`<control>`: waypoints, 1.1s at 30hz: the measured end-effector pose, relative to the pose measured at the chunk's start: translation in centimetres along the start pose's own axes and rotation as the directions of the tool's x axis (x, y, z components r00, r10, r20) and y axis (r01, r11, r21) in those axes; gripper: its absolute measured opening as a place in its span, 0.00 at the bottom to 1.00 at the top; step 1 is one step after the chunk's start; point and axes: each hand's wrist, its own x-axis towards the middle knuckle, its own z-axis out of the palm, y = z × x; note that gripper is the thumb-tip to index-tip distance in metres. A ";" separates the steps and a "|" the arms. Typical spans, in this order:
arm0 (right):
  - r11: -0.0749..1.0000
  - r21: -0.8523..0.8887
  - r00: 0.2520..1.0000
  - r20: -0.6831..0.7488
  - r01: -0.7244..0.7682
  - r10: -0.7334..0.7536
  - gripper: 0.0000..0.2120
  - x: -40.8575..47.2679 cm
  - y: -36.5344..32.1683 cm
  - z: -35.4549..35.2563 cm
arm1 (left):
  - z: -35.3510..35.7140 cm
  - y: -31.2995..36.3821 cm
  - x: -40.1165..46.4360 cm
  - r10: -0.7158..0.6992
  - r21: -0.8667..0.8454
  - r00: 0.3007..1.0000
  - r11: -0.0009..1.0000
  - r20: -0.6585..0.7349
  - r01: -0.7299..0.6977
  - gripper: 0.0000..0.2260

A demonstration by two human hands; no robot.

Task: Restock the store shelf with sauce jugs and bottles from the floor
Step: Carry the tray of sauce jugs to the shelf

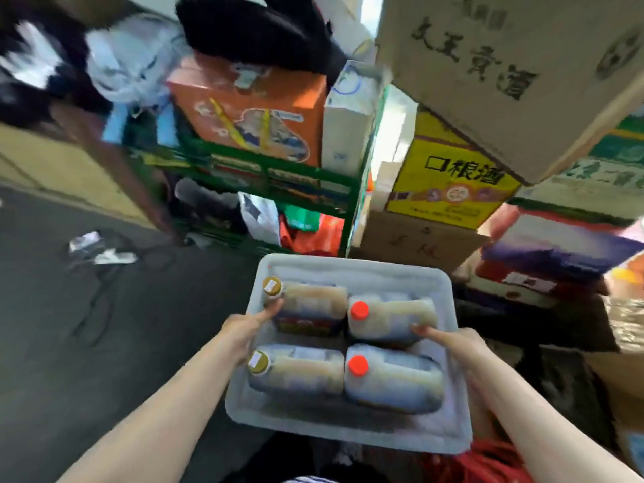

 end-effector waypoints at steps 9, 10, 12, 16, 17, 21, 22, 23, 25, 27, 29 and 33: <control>0.915 -0.326 0.949 0.276 0.239 -0.149 0.50 0.5 -12.3 17.5 | -16.0 -8.4 3.5 -0.192 -0.394 0.957 0.914 -0.216 0.094 0.53; 0.898 -0.360 0.943 0.300 0.252 -0.145 0.50 0.2 -13.3 19.8 | -17.7 -9.3 4.0 -0.209 -0.432 0.949 0.897 -0.235 0.091 0.52; 0.867 -0.407 0.928 0.341 0.287 -0.148 0.48 -0.4 -15.4 24.2 | -21.1 -10.8 4.5 -0.242 -0.491 0.938 0.866 -0.248 0.094 0.52; 0.803 -0.451 0.879 0.442 0.389 -0.178 0.55 -0.4 -18.9 33.0 | -27.6 -13.0 5.5 -0.289 -0.582 0.912 0.810 -0.291 0.071 0.54; 0.791 -0.458 0.869 0.463 0.405 -0.176 0.55 -0.9 -19.9 35.0 | -29.1 -13.2 5.3 -0.306 -0.593 0.903 0.802 -0.301 0.074 0.54; 0.781 -0.420 0.805 0.569 0.462 -0.170 0.48 -6.8 -25.2 42.5 | -34.1 -12.2 4.7 -0.347 -0.651 0.875 0.758 -0.337 0.050 0.53; 0.767 -0.425 0.788 0.594 0.480 -0.164 0.42 -8.1 -26.5 44.3 | -35.3 -12.2 5.1 -0.360 -0.671 0.867 0.741 -0.344 0.042 0.53; 0.758 -0.421 0.769 0.618 0.498 -0.163 0.34 -8.8 -27.8 46.4 | -36.6 -12.2 5.7 -0.380 -0.696 0.859 0.717 -0.344 0.038 0.53; 0.732 -0.422 0.748 0.640 0.535 -0.177 0.23 -9.7 -30.4 50.8 | -39.4 -12.5 7.5 -0.420 -0.739 0.836 0.674 -0.352 0.028 0.56; 0.692 -0.457 0.741 0.650 0.559 -0.170 0.25 -9.7 -32.8 55.8 | -42.2 -13.0 9.9 -0.467 -0.776 0.813 0.630 -0.348 0.029 0.58; 0.639 -0.505 0.742 0.651 0.580 -0.159 0.38 -9.3 -35.2 61.0 | -45.2 -13.0 12.3 -0.502 -0.802 0.798 0.596 -0.332 0.041 0.58; 0.565 -0.569 0.735 0.671 0.597 -0.101 0.65 -5.5 -40.8 72.5 | -51.8 -10.6 16.8 -0.557 -0.861 0.766 0.508 -0.320 0.009 0.60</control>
